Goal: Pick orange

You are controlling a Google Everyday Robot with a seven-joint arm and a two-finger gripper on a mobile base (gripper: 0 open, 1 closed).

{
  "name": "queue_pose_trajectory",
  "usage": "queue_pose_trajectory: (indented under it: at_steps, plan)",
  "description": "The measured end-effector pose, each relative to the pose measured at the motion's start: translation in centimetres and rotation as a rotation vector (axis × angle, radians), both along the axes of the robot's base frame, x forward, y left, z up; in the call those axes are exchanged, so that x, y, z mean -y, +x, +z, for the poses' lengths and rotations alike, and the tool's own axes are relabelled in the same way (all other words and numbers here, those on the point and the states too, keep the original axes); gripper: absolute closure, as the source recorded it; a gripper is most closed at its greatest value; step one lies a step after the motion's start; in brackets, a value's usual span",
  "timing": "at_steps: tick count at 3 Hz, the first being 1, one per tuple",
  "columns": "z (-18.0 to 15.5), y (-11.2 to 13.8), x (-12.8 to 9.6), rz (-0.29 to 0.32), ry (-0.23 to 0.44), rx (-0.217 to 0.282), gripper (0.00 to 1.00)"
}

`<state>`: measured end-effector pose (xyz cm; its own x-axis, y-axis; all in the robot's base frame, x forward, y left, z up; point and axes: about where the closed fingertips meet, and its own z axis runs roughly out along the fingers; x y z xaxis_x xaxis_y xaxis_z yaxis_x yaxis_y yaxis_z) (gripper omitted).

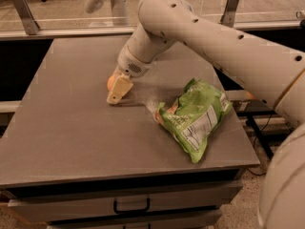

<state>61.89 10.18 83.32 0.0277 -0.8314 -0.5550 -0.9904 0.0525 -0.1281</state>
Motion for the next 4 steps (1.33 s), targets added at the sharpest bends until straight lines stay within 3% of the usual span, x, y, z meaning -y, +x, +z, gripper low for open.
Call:
queue_pose_trajectory:
  at_steps: [2, 3, 4]
  plan:
    - [-0.1, 0.0, -0.2, 0.006, -0.008, -0.004, 0.87]
    - [-0.1, 0.0, -0.2, 0.006, -0.008, -0.004, 1.00]
    - [4.9, -1.2, -2.1, 0.092, 0.062, 0.044, 1.00]
